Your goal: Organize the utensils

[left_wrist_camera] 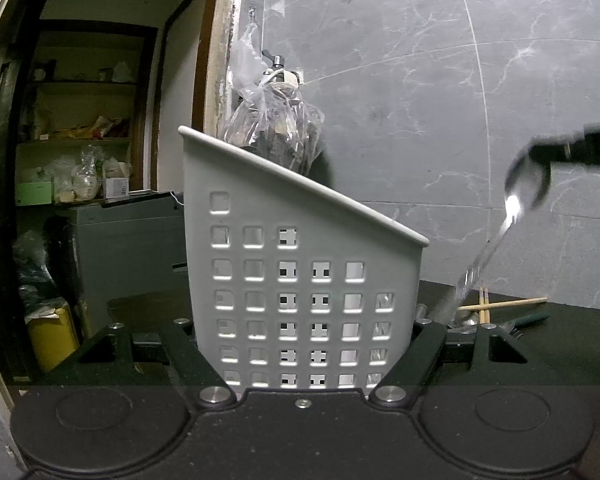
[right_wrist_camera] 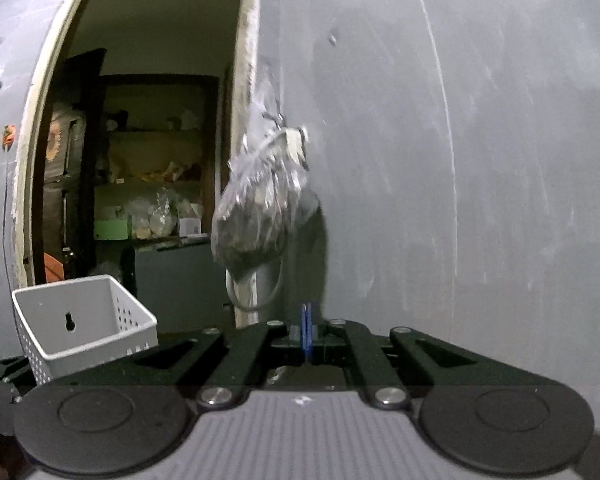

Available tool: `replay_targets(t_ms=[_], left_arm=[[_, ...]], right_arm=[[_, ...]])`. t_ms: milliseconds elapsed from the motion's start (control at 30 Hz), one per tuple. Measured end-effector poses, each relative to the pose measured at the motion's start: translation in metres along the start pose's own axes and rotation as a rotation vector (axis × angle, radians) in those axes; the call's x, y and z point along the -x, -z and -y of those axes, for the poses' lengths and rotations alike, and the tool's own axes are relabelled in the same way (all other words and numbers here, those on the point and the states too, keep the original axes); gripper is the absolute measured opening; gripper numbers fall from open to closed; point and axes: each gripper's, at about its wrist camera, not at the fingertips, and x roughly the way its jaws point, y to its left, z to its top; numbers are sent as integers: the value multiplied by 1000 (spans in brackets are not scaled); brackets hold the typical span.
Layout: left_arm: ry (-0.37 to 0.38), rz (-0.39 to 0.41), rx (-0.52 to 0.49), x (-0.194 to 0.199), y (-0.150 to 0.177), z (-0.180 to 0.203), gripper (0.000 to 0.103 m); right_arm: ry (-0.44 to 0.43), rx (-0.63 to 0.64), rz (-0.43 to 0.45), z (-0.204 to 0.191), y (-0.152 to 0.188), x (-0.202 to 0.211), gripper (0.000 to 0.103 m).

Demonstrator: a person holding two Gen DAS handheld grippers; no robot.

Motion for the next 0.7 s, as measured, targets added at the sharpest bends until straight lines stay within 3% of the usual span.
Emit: replay_targets(t_ms=[267, 433, 533, 700], left_arm=[[6, -2, 0, 0, 0, 0, 76], [18, -5, -5, 0, 0, 2, 76], [20, -5, -4, 0, -1, 2, 76], [21, -4, -4, 0, 0, 2, 76]], right_arm=[[-22, 146, 226, -26, -45, 15, 1], [-86, 197, 361, -53, -59, 20, 1], [-146, 209, 394, -71, -61, 16, 1], [-225, 274, 357, -99, -47, 8, 1]])
